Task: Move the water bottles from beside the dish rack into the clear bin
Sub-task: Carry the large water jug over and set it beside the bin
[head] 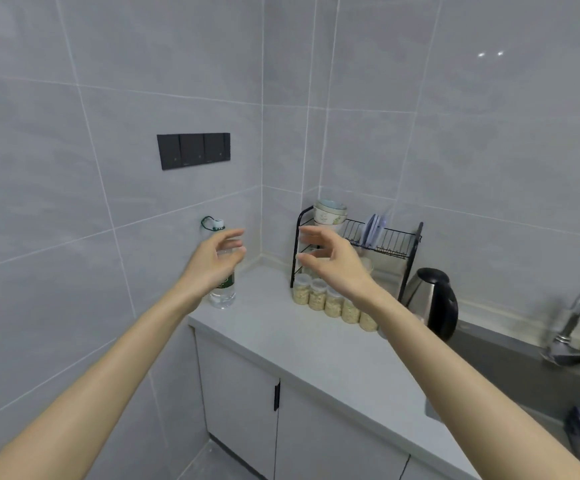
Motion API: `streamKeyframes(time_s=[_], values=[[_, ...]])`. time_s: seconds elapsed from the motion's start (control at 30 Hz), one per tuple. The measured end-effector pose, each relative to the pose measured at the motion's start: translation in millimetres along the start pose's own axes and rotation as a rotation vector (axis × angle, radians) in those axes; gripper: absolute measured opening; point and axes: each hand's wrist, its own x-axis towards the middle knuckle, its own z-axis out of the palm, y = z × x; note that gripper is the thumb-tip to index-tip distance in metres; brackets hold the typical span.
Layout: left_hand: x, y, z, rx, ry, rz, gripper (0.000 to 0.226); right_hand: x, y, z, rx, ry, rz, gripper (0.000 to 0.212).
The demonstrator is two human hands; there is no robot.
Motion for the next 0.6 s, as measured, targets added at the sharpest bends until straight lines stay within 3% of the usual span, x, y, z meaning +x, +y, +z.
streamKeyframes(time_s=[0.6], values=[[186.5, -150.2, -31.5, 0.116, 0.194, -0.205, 0.038, 224.9, 142.9, 121.7, 0.086, -0.250, 0.032, 0.047]])
